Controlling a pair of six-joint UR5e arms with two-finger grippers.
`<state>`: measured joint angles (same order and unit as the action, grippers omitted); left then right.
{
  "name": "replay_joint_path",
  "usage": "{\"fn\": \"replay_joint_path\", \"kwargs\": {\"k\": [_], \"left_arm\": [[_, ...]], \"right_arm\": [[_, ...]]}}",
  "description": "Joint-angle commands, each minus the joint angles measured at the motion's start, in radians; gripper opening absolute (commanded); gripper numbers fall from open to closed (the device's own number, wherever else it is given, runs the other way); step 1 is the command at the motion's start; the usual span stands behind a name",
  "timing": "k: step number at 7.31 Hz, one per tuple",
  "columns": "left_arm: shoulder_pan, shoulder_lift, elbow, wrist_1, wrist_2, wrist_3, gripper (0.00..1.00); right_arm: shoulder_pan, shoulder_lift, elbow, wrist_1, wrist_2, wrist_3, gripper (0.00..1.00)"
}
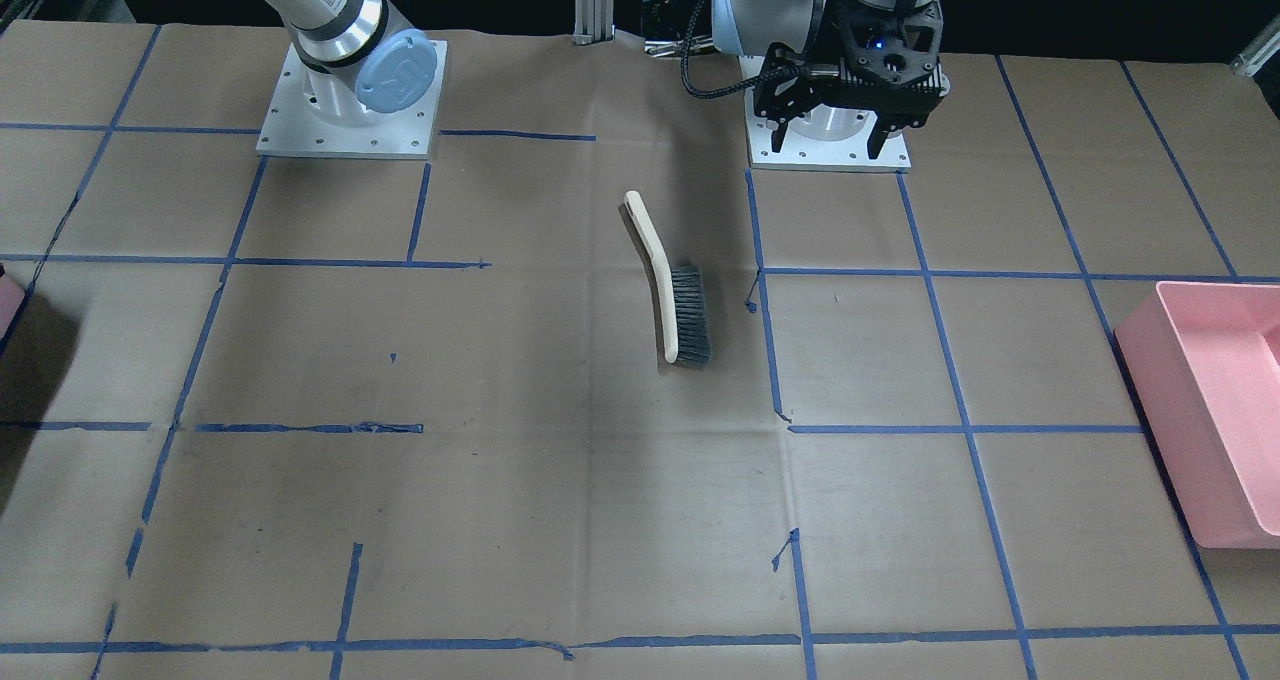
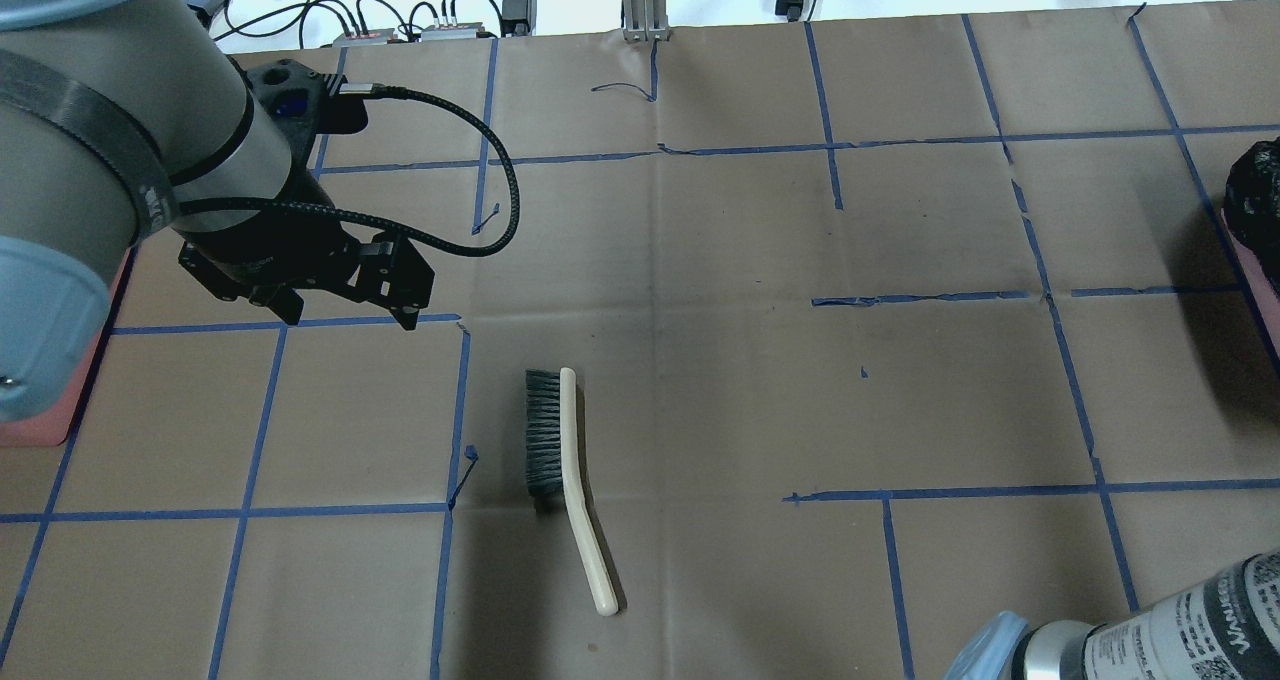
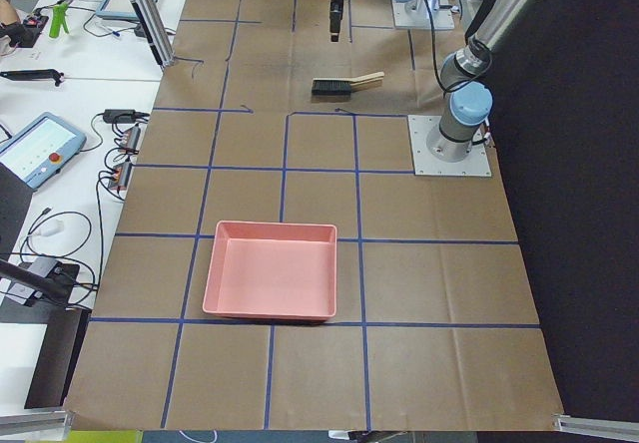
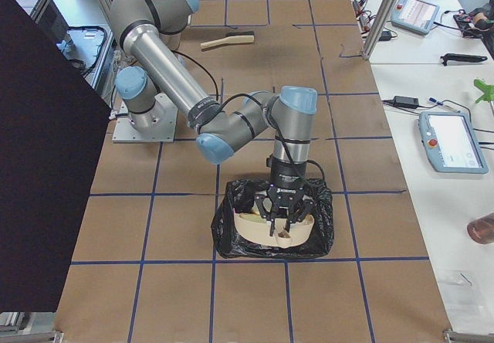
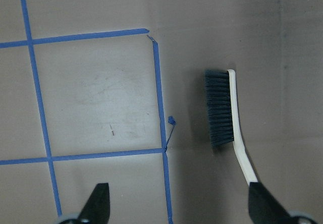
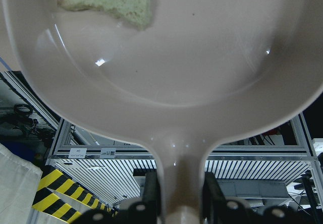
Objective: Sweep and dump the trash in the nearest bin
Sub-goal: 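Tip the dustpan over the bin with the right gripper while the left gripper withdraws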
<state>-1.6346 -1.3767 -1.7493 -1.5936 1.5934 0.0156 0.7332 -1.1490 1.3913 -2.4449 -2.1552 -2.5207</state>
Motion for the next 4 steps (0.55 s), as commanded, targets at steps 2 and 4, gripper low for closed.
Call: {"fn": "replay_joint_path", "kwargs": {"k": [2,4], "left_arm": [[-0.002,0.045,-0.007,-0.009,0.006,0.001,1.00],[-0.002,0.048,-0.016,-0.008,0.002,0.001,1.00]], "right_arm": [[0.093,0.008,0.032,-0.097,-0.131,-0.003,0.04],[0.106,0.014,0.032,-0.100,-0.140,-0.007,0.04]]}}
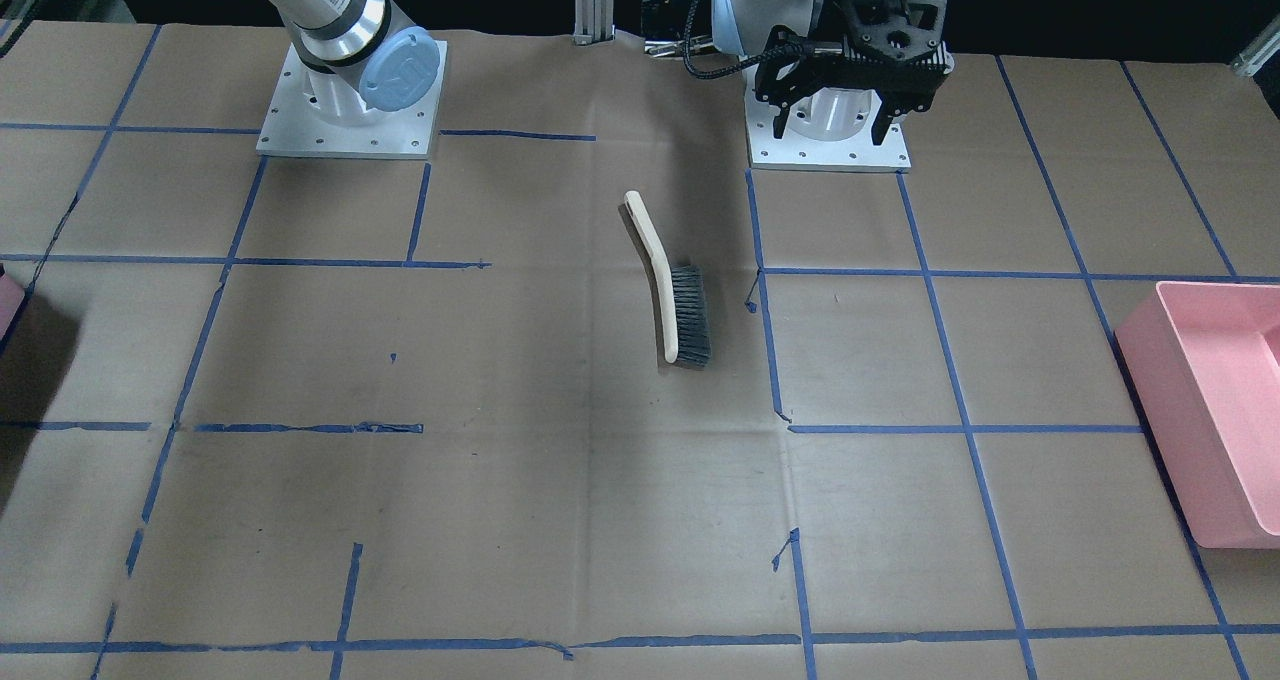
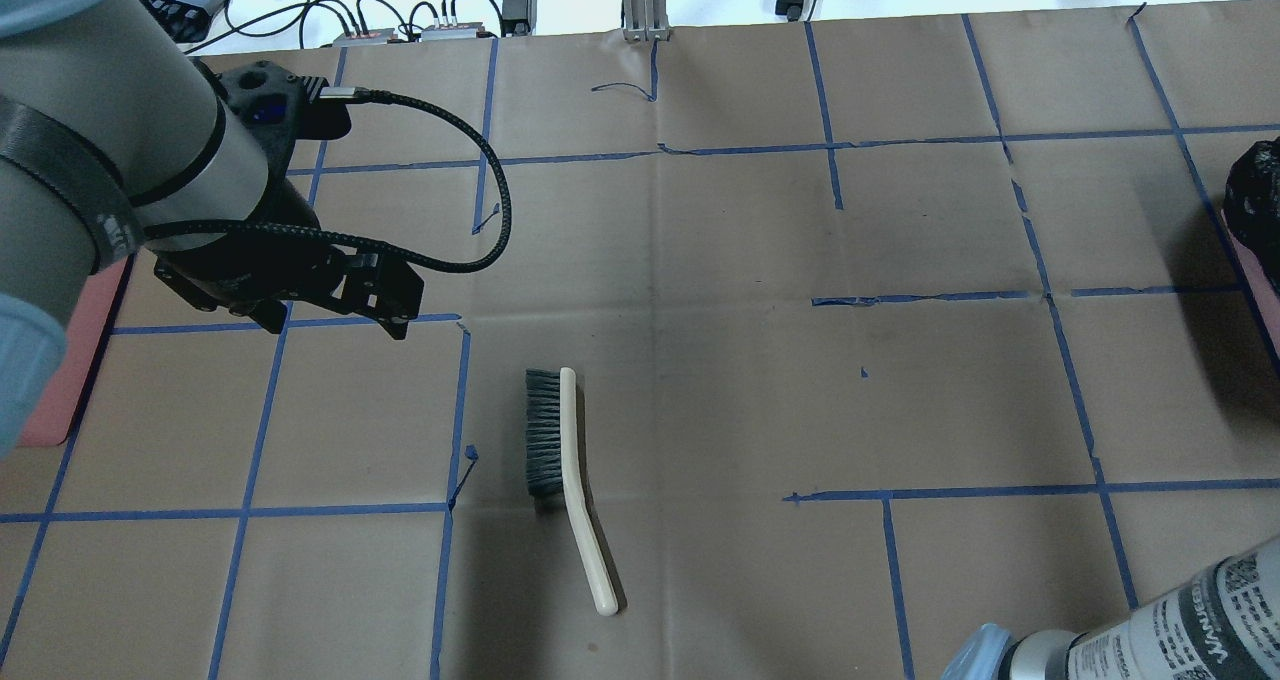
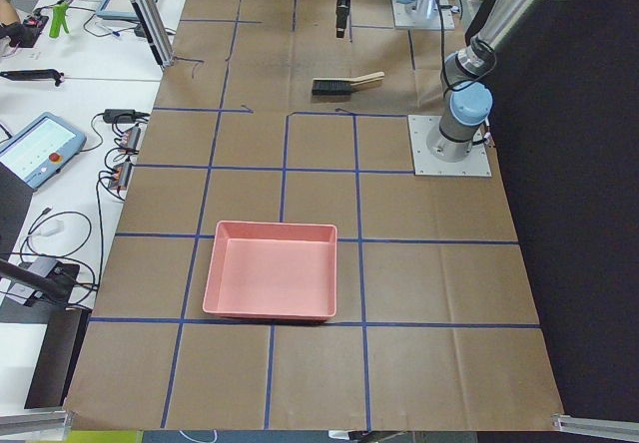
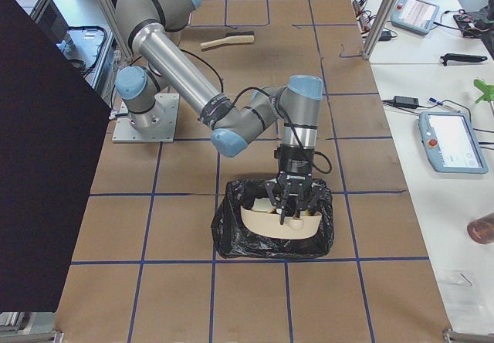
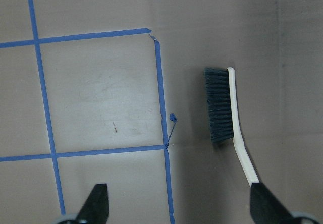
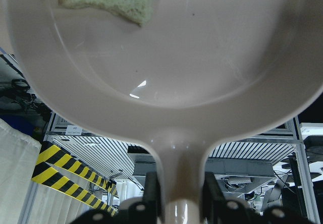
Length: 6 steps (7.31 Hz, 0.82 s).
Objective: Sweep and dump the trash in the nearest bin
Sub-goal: 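Tip the dustpan over the bin with the right gripper while the left gripper withdraws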
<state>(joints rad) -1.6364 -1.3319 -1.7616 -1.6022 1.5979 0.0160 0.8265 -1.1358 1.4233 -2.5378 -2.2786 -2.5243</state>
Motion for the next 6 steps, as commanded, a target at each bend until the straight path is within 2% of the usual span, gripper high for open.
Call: {"fn": "replay_joint_path", "kwargs": {"k": [1,4,6], "left_arm": [[0.001,0.008,-0.004,-0.001,-0.003,0.001,1.00],[0.013,0.031,-0.006,-0.005,-0.007,-0.007,1.00],[0.015,0.057,-0.027,-0.012,-0.013,-0.019,1.00]], "right_arm": [[0.013,0.001,0.002,-0.016,-0.019,-0.005,0.04],[0.016,-0.012,0.003,-0.030,-0.038,-0.014,0.04],[0.016,-0.013,0.011,-0.102,-0.070,-0.010,0.08]]}}
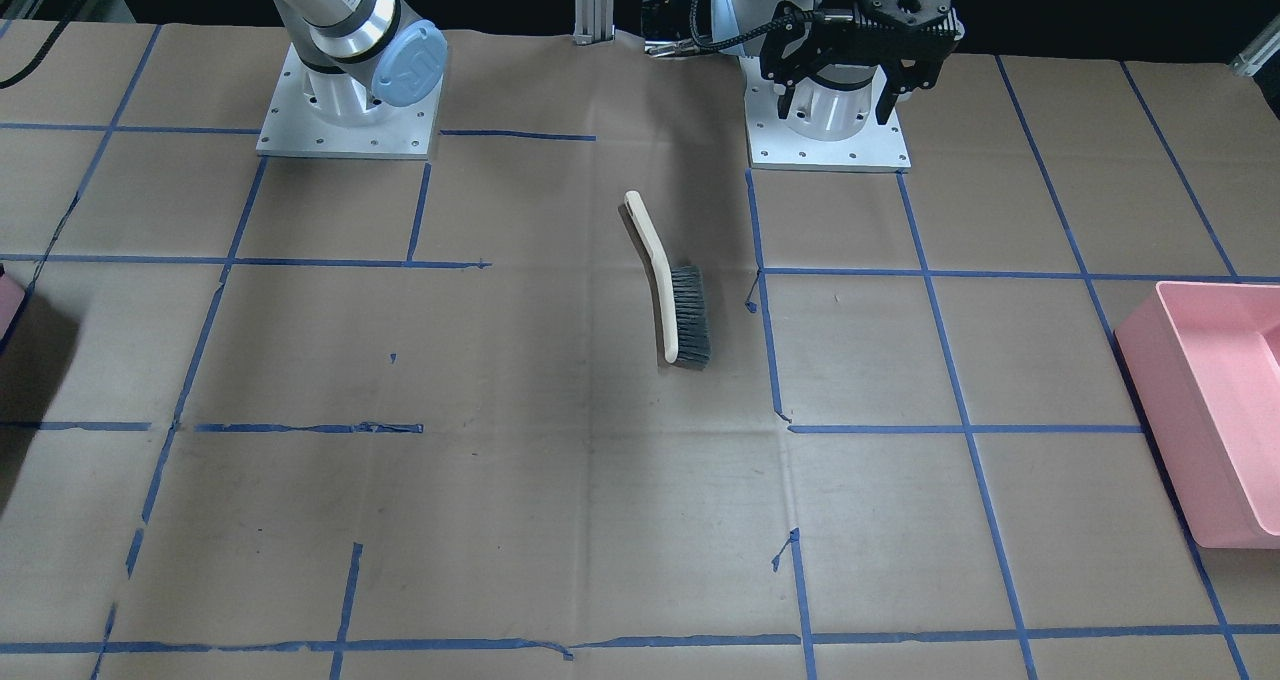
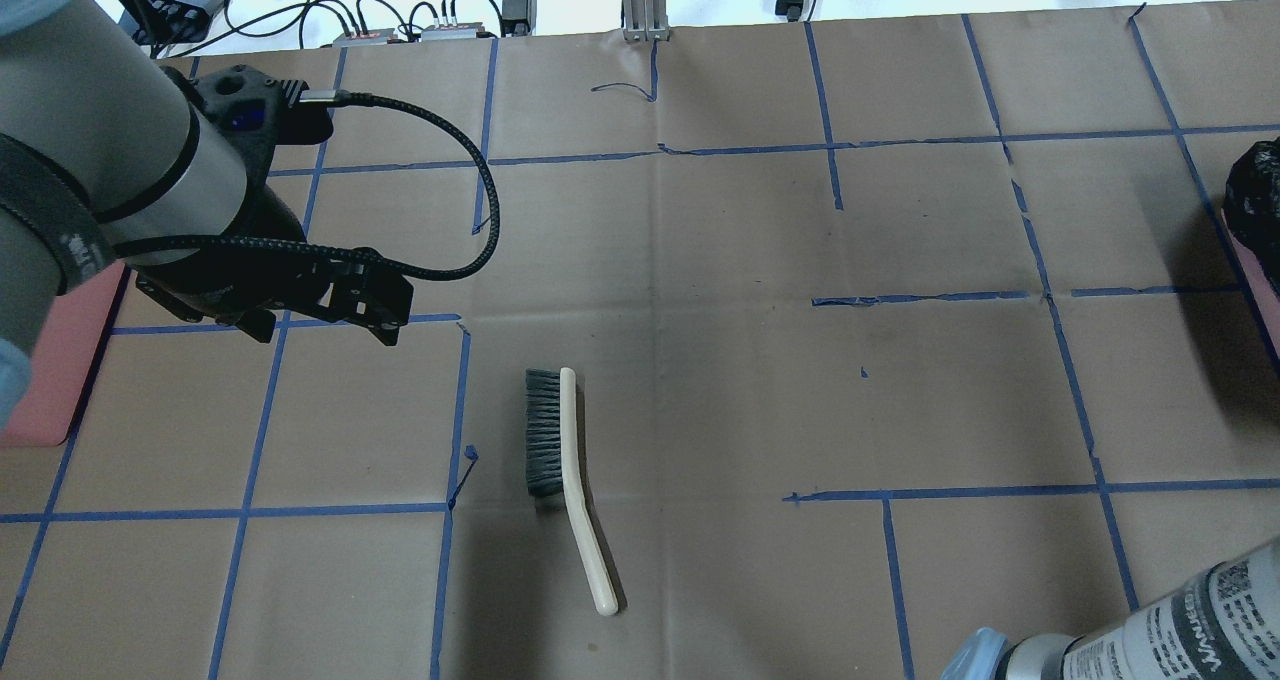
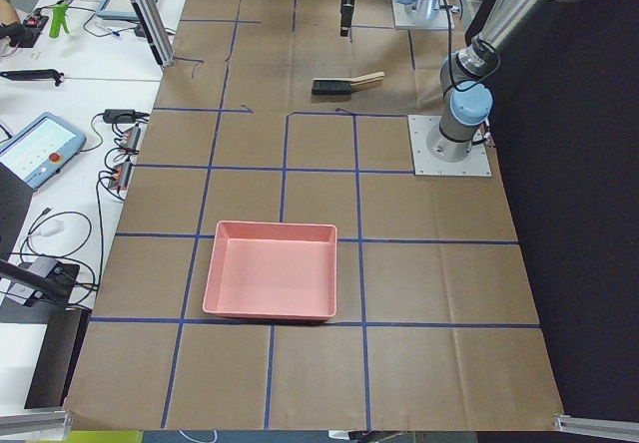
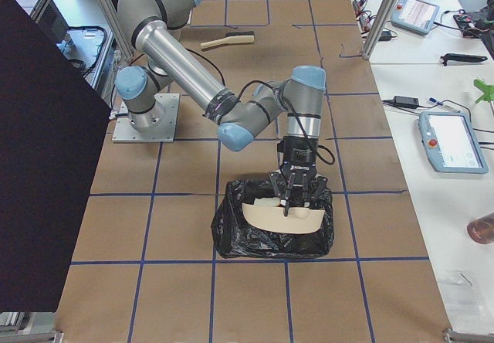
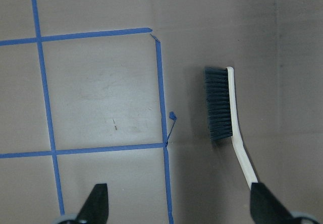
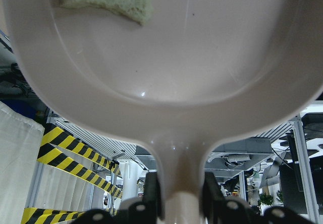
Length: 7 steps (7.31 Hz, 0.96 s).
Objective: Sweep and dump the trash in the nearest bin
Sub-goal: 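Tip the dustpan over the bin with the right gripper while the left gripper withdraws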
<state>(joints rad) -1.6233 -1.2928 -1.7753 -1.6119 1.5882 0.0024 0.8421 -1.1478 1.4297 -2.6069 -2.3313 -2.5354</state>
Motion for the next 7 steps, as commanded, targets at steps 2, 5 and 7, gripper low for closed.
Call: {"fn": "replay_joint_path", "kwargs": {"k": [2,5,7], "left_arm": [[0.002,0.038,-0.045,0.001,-0.033,-0.004,1.00],[0.060,0.030,-0.032,0.007,-0.008,0.016,1.00],[0.092,0.006,-0.018,0.012,0.033,0.016,1.00]], "right_arm": [[0.000,0.000,0.006,-0.078,-0.019,0.004,0.08],[0.002,0.000,0.008,-0.136,-0.019,0.004,0.07],[0.002,-0.003,0.029,-0.139,0.000,0.004,0.07]]}}
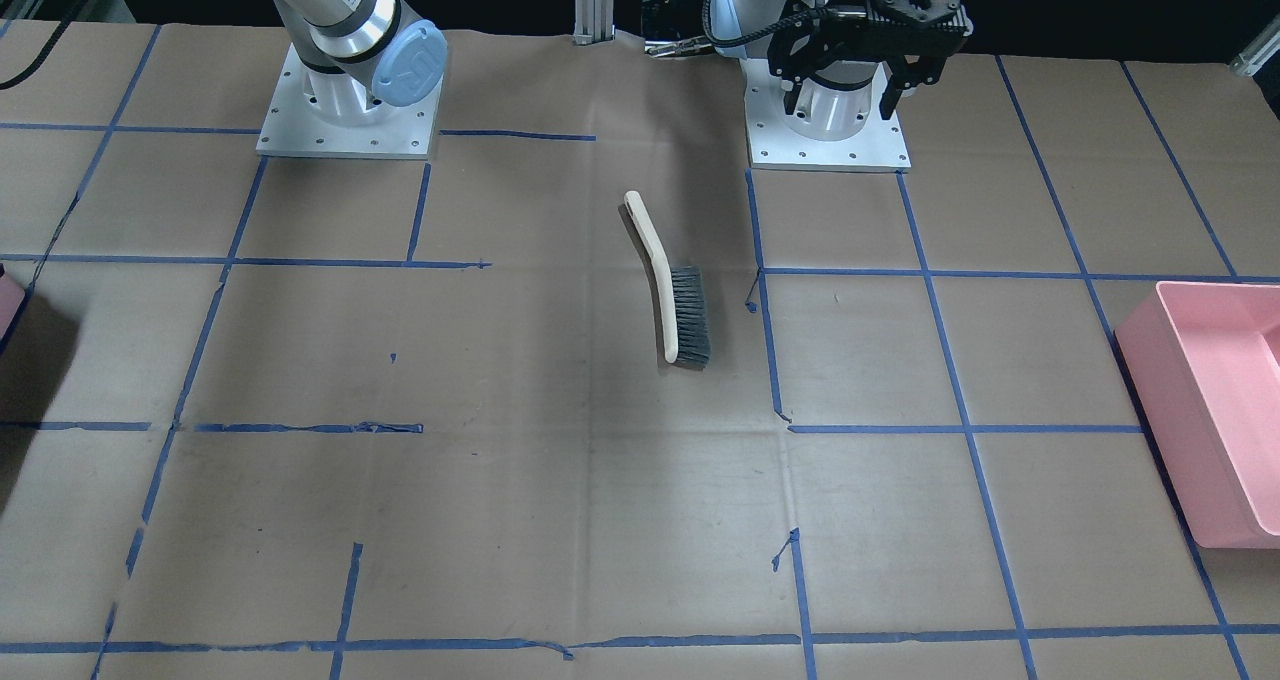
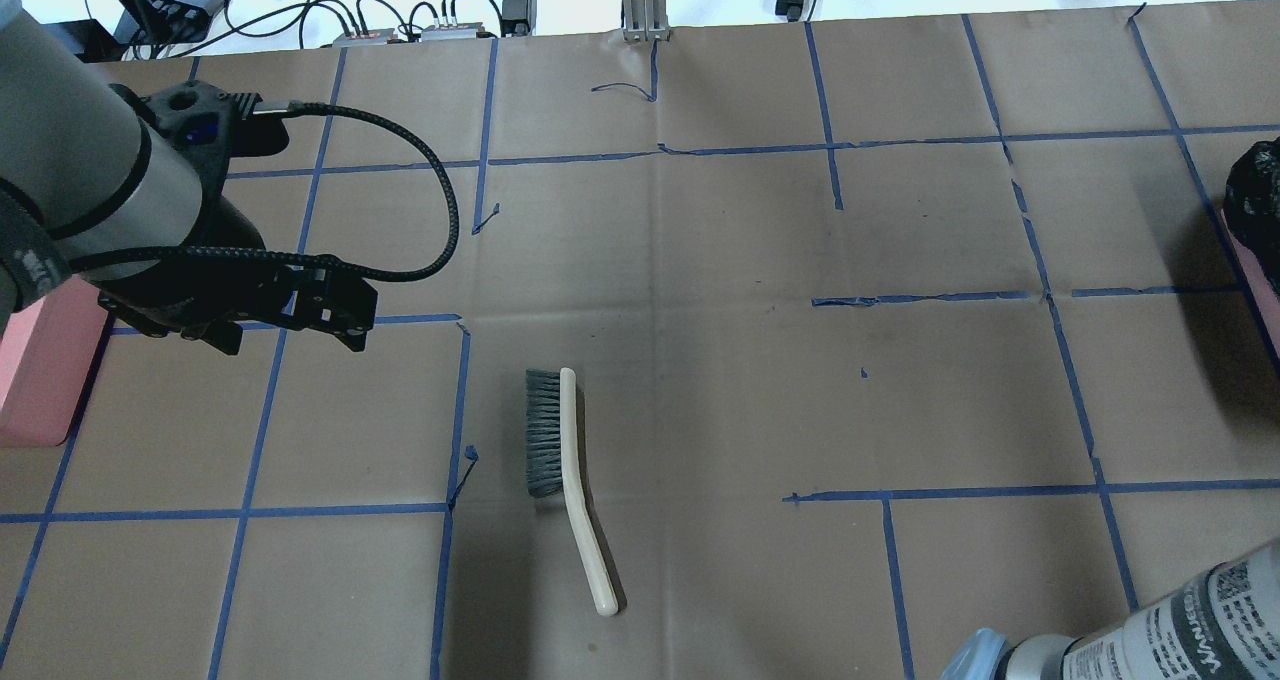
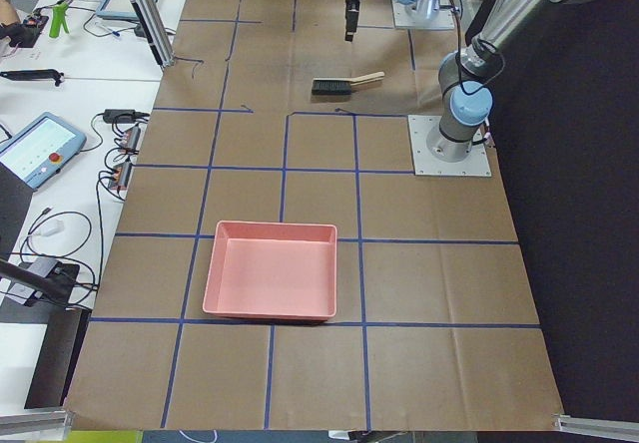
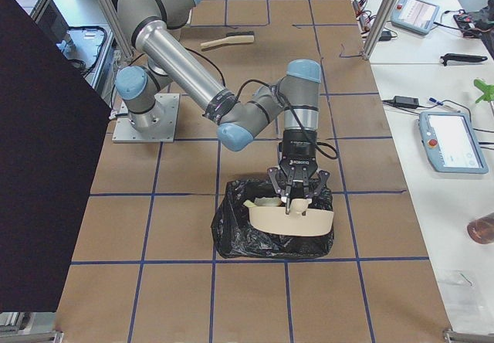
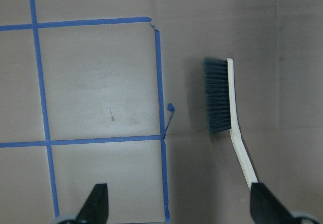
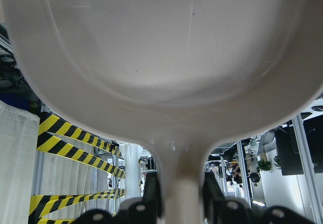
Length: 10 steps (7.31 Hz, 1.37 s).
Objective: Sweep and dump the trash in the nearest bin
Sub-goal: 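Tip the dustpan over the bin with the right gripper while the left gripper withdraws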
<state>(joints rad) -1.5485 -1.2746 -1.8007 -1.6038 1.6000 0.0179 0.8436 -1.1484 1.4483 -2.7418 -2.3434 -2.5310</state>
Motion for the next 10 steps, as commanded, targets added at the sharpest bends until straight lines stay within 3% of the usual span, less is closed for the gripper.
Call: {"fn": "replay_joint_path", "kwargs": {"k": [1,3,6,10], "left_arm": [[0.019,-0.037,0.018,0.024,0.021,0.002,1.00],[0.015,-0.100,0.084,0.032,0.047,0.043,1.00],[-0.001,-0.141,0.121,0.035,0.044,0.044,1.00],[-0.033,-0.146,0.121,0.038,0.047,0.057,1.00]], "right_arm": [[-0.001,-0.017,0.014,-0.002,0.076,0.003,0.05],[-0.003,-0.059,0.023,0.034,0.185,0.012,0.02],[-0.006,-0.146,0.098,0.144,0.272,0.115,0.01],[-0.005,-0.253,0.126,0.421,0.399,0.378,0.02]]}}
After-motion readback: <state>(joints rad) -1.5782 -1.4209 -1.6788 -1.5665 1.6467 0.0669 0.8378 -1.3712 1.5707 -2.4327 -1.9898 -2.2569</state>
